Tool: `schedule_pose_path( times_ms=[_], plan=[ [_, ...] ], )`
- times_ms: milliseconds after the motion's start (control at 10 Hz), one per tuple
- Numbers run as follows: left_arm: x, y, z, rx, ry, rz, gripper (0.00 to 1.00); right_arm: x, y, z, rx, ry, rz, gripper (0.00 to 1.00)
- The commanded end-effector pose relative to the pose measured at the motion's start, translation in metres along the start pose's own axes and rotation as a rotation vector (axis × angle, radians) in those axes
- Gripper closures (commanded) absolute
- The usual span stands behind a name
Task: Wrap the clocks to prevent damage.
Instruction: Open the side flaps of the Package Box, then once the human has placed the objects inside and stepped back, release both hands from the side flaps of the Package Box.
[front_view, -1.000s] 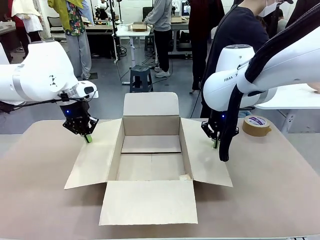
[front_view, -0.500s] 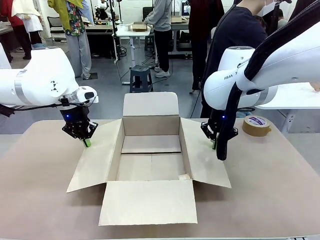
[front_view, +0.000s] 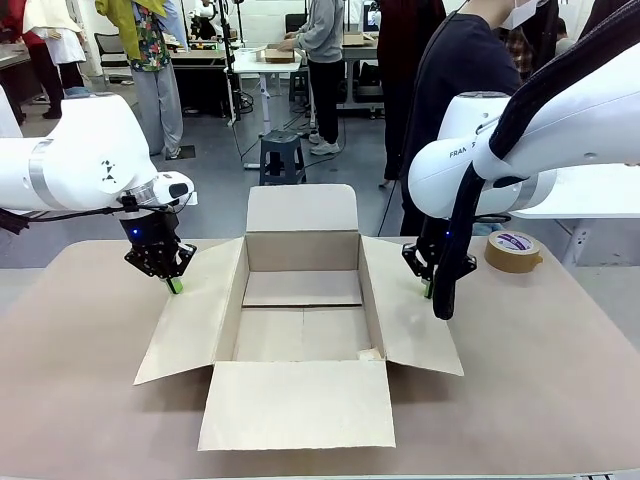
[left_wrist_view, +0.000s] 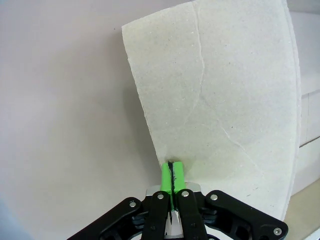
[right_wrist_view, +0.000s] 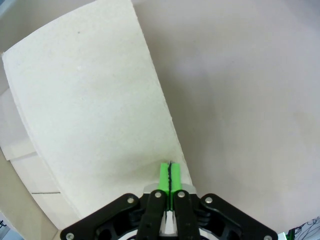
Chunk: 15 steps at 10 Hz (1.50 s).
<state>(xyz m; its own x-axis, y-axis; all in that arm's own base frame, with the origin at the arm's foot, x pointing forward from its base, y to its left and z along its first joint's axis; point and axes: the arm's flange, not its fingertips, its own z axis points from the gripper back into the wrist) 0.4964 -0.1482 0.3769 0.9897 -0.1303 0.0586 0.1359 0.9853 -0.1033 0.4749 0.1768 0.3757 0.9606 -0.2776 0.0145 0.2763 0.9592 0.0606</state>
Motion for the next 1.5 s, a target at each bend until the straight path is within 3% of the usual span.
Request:
schedule_pose_path(
  times_ms=[0,1400],
  plan=[
    [-0.0004,0.0002,-0.001,0.009,0.0,0.001,0.99,-0.0007,0.001,-0.0008,-0.008,-0.005,-0.014,0.99],
    [-0.0004,0.0002,-0.001,0.009,0.0,0.001,0.99,-0.0007,0.001,-0.0008,-0.008,-0.005,-0.014,0.99]
  ],
)
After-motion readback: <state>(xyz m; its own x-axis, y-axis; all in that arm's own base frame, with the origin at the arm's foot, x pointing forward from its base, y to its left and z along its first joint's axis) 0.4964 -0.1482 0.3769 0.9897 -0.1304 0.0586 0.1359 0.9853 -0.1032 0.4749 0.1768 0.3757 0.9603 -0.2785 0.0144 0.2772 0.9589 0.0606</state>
